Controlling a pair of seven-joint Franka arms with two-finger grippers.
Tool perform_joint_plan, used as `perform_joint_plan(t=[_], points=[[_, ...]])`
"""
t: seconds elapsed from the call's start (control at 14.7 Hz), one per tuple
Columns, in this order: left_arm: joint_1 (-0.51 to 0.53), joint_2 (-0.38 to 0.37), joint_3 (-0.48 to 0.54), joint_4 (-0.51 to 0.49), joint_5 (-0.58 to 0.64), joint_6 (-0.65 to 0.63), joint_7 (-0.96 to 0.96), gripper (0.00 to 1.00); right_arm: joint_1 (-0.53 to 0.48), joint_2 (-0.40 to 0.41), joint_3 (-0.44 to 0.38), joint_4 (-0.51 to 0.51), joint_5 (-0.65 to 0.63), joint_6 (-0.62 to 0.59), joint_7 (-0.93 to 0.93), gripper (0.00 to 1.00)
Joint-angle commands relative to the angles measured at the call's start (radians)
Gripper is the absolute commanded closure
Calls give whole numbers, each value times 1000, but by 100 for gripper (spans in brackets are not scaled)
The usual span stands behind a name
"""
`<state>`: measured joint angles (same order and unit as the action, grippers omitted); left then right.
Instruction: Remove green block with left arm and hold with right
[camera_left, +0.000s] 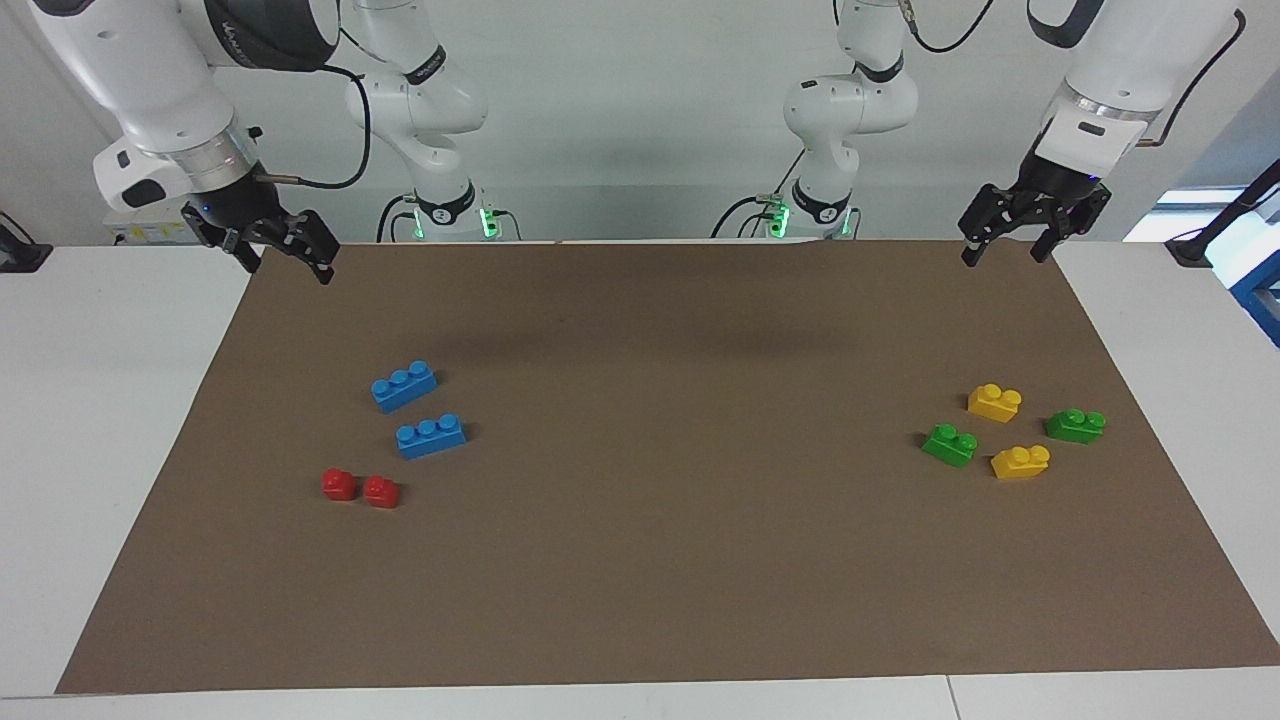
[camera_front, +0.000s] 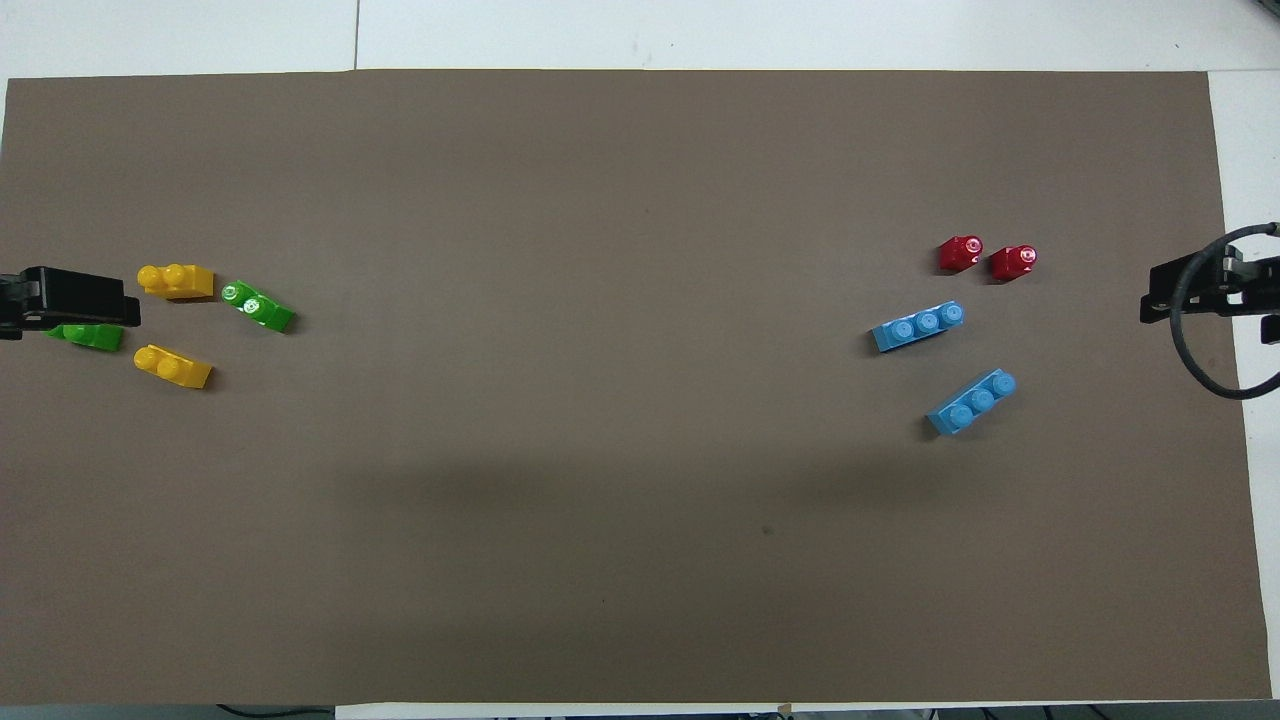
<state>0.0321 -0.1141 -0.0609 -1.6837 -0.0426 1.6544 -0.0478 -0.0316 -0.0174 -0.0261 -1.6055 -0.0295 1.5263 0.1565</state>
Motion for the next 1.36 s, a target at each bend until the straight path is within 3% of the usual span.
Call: perform_joint_plan(t=[0.0, 1.29], points=[[-3, -9, 4, -17, 13, 21, 16, 0, 9, -4, 3, 6, -35, -2, -20, 0], [-5, -10, 1, -16, 13, 18, 9, 0, 10, -18, 3, 4, -20, 2, -54, 0]])
